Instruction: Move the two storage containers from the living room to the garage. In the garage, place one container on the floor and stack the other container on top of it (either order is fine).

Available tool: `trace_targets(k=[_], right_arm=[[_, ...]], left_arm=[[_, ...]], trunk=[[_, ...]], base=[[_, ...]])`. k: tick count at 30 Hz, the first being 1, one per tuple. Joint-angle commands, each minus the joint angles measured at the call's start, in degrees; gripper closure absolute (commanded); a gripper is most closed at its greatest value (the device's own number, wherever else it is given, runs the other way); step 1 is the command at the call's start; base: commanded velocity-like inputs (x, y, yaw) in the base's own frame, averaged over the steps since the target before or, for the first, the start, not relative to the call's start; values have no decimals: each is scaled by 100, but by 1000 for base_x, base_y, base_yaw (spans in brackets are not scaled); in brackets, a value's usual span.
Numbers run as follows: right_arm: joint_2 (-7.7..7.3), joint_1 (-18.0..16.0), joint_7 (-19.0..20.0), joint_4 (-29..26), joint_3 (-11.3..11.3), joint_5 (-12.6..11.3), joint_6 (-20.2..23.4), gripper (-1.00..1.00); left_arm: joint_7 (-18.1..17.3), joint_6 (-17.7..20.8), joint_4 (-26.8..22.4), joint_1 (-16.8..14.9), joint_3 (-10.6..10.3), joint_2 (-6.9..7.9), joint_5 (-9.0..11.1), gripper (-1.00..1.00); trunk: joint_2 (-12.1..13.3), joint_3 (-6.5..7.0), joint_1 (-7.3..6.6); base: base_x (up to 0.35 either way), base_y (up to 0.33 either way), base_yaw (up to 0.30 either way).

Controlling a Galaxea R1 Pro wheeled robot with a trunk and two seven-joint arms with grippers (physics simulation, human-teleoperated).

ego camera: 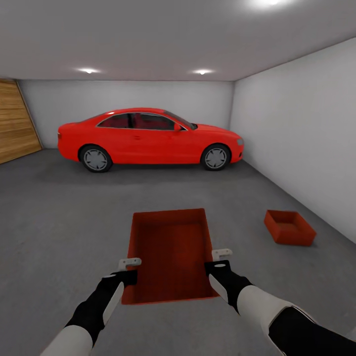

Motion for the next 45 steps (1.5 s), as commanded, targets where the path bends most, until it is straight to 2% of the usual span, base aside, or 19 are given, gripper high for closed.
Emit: trace_targets(k=[1, 45], right_arm=[[-4, -5, 112, 1, 136, -241, 28, 100], [-10, -5, 112, 1, 136, -241, 28, 100]], left_arm=[[157, -148, -18, -4, -25, 54, -315, 100], [157, -147, 17, -4, -23, 55, -315, 100]], trunk=[[-14, -14, 7], [-14, -14, 7]], base=[[322, 0, 0], [322, 0, 0]])
